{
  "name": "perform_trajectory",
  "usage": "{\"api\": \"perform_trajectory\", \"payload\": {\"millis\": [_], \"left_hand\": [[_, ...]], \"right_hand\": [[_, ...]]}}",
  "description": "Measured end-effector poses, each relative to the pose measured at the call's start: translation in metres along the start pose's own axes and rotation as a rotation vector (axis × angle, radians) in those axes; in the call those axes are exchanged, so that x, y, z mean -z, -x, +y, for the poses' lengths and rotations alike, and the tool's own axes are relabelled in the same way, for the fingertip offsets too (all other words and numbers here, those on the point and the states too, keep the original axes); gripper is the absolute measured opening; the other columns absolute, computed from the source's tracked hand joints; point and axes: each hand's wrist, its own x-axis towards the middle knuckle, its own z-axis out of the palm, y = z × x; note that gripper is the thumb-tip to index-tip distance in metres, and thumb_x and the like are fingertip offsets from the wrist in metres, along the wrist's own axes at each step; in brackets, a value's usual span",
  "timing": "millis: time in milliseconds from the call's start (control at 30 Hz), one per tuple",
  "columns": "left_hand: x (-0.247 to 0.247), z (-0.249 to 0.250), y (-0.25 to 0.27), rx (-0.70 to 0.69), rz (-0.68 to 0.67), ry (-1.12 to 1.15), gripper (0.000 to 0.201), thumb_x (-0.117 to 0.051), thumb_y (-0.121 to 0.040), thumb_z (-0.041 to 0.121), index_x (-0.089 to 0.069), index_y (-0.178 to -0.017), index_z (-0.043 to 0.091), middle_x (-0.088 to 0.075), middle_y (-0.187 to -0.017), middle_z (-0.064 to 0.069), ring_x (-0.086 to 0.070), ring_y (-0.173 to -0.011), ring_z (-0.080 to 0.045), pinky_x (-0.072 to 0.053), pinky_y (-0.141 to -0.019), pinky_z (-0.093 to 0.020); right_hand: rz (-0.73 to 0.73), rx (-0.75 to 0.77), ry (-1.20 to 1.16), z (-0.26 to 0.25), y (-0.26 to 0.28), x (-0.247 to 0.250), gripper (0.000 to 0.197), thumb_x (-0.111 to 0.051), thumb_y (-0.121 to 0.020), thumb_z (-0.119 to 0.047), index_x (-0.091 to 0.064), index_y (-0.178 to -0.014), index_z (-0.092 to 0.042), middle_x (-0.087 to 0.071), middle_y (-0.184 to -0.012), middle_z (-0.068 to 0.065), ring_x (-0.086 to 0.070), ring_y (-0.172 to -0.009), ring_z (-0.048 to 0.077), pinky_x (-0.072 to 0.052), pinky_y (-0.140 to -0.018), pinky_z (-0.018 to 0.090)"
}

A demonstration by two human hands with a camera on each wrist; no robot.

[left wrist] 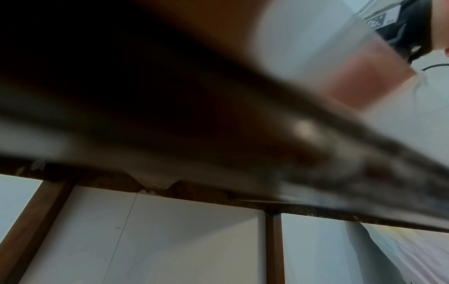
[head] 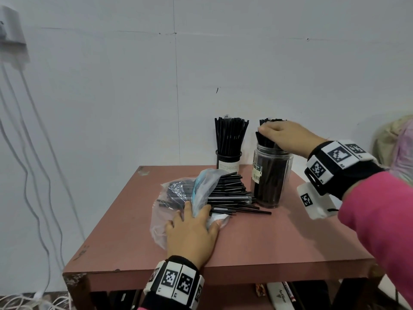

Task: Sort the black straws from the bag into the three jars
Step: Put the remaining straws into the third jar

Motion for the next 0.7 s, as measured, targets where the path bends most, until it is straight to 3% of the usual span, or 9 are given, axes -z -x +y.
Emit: {"api": "perform_trajectory", "payload": {"millis": [100,167,233,300,400,467,567,633,700], "left_hand": [[-0.001,0.000,0.000,-0.004,-0.001,0.004,0.051,-0.026,-0.094,0.065,-0.023,-0.142,0.046,-0.015,-0.159,-0.004,-0.027,-0.138,-0.032,-0.022,-0.110,-0.048],[-0.002,-0.001,-0.001,-0.007,0.000,0.006,0.051,-0.026,-0.094,0.065,-0.023,-0.142,0.046,-0.016,-0.159,-0.004,-0.027,-0.138,-0.032,-0.022,-0.110,-0.048],[-0.002,-0.001,-0.001,-0.006,0.001,0.010,0.051,-0.026,-0.094,0.065,-0.023,-0.142,0.046,-0.016,-0.159,-0.004,-0.027,-0.138,-0.032,-0.022,-0.110,-0.049],[-0.002,-0.001,-0.001,-0.005,0.004,0.010,0.051,-0.027,-0.094,0.064,-0.024,-0.142,0.045,-0.017,-0.159,-0.004,-0.028,-0.138,-0.032,-0.022,-0.109,-0.048],[-0.002,0.000,-0.001,-0.007,0.014,0.015,0.051,-0.027,-0.094,0.064,-0.025,-0.141,0.045,-0.018,-0.158,-0.004,-0.029,-0.137,-0.032,-0.023,-0.109,-0.047],[-0.002,0.000,-0.001,-0.010,0.021,0.015,0.051,-0.028,-0.094,0.064,-0.025,-0.141,0.045,-0.019,-0.158,-0.004,-0.030,-0.136,-0.032,-0.023,-0.108,-0.047],[-0.002,0.000,-0.001,-0.012,0.022,0.017,0.051,-0.027,-0.093,0.064,-0.026,-0.140,0.045,-0.019,-0.158,-0.004,-0.031,-0.136,-0.032,-0.024,-0.108,-0.047],[-0.002,-0.001,-0.001,-0.011,0.023,0.021,0.050,-0.028,-0.094,0.064,-0.027,-0.140,0.045,-0.019,-0.158,-0.005,-0.031,-0.136,-0.032,-0.023,-0.108,-0.047],[-0.003,-0.001,-0.001,-0.012,0.027,0.020,0.050,-0.028,-0.094,0.064,-0.027,-0.140,0.044,-0.019,-0.158,-0.005,-0.031,-0.135,-0.032,-0.024,-0.108,-0.047]], "right_hand": [[0.240,0.111,-0.080,-0.004,0.008,-0.001,0.043,-0.041,-0.101,-0.038,-0.051,-0.138,-0.018,-0.038,-0.152,-0.001,-0.026,-0.144,0.015,-0.014,-0.119,0.040],[0.462,0.196,-0.251,-0.013,0.023,-0.002,0.030,-0.047,-0.100,-0.030,-0.061,-0.125,-0.020,-0.053,-0.138,-0.004,-0.041,-0.133,0.011,-0.028,-0.112,0.029],[0.530,0.215,-0.369,-0.027,0.045,-0.009,0.020,-0.051,-0.098,-0.026,-0.068,-0.108,-0.022,-0.064,-0.114,-0.006,-0.054,-0.109,0.006,-0.040,-0.095,0.019],[0.448,0.156,-0.416,-0.036,0.067,-0.024,0.018,-0.054,-0.096,-0.025,-0.071,-0.099,-0.021,-0.067,-0.098,-0.003,-0.058,-0.091,0.009,-0.043,-0.082,0.018],[0.228,-0.032,-0.417,-0.030,0.094,-0.056,0.016,-0.054,-0.096,-0.020,-0.070,-0.097,-0.020,-0.068,-0.088,-0.001,-0.059,-0.077,0.015,-0.045,-0.071,0.026],[0.144,-0.147,-0.386,-0.017,0.107,-0.078,0.022,-0.052,-0.096,-0.013,-0.067,-0.112,-0.017,-0.067,-0.106,-0.004,-0.058,-0.091,0.010,-0.042,-0.080,0.021],[0.023,-0.331,-0.262,0.009,0.118,-0.107,0.036,-0.048,-0.098,-0.010,-0.052,-0.133,-0.006,-0.057,-0.132,0.010,-0.053,-0.121,0.025,-0.039,-0.100,0.031],[-0.118,-0.418,-0.086,0.021,0.121,-0.124,0.036,-0.046,-0.097,-0.014,-0.046,-0.132,-0.003,-0.055,-0.131,0.018,-0.050,-0.122,0.034,-0.042,-0.100,0.037],[-0.199,-0.449,0.092,0.020,0.124,-0.133,0.034,-0.044,-0.097,-0.018,-0.044,-0.127,-0.003,-0.054,-0.128,0.017,-0.048,-0.121,0.034,-0.041,-0.098,0.040]]}}
